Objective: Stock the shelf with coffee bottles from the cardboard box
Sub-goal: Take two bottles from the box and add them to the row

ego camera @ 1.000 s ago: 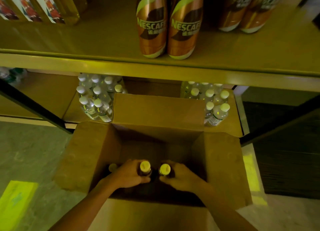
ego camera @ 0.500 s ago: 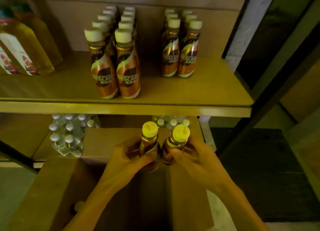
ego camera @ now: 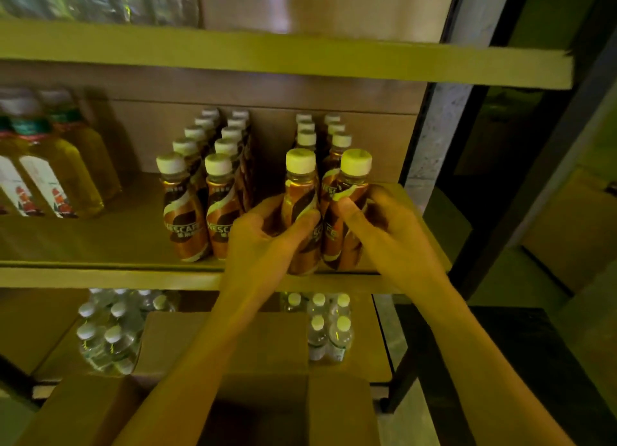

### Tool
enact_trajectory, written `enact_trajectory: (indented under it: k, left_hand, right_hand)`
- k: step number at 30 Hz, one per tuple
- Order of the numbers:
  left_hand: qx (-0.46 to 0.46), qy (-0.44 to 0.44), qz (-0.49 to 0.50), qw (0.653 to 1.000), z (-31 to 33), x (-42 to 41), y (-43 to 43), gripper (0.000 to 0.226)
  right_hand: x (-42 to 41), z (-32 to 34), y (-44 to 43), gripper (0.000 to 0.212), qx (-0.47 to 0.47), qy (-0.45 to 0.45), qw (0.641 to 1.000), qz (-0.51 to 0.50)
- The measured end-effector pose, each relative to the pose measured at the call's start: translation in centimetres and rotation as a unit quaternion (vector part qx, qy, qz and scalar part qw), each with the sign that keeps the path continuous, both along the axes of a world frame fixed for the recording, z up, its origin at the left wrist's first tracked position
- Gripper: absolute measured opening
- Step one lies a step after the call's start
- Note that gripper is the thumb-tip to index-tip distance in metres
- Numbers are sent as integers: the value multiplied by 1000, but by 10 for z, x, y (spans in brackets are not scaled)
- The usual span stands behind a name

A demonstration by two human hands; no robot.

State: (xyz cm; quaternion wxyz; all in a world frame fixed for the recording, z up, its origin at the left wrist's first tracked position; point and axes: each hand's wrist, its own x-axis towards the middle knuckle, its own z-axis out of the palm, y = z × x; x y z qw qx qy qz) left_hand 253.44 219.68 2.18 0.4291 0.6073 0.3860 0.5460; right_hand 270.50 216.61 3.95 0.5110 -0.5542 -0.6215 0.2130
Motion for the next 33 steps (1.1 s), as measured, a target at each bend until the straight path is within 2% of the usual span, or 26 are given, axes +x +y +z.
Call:
enact_trajectory:
  k: [3,8,11,14,16,19,26,29,33]
  left_hand:
    - [-13,16,19,1000,-5,8,16,18]
    - [-25,55,30,998,-25,15,34,28]
    - [-20,47,13,999,-33,15,38,35]
    - [-14,50,7,999,-37,16,40,43]
    - [-15,56,15,998,-39,15,37,52]
    - [-24,58,50,997,-49,12,25,64]
    - [6,120,103,987,-65,18,16,53]
    - [13,135,99,986,-67,20,21,55]
    - [0,140,76,987,-63,17,30,68]
  right_hand:
    - [1,-10,17,8,-43,22,999,-19]
    - [5,-25,29,15,-72,20,997,-36]
    - [8,-29,33,17,-82,23,996,-27]
    - [10,-30,35,35,-91,38,995,-5]
    - [10,-33,31,56,-100,62,993,-1]
    - [5,-49,21,84,-109,44,991,-66]
    - [-23,-84,21,79,-68,-3,979,-191]
    - [-24,-85,29,79,-66,6,982,-178]
    - [-11,-76,39,77,-96,44,989,-102]
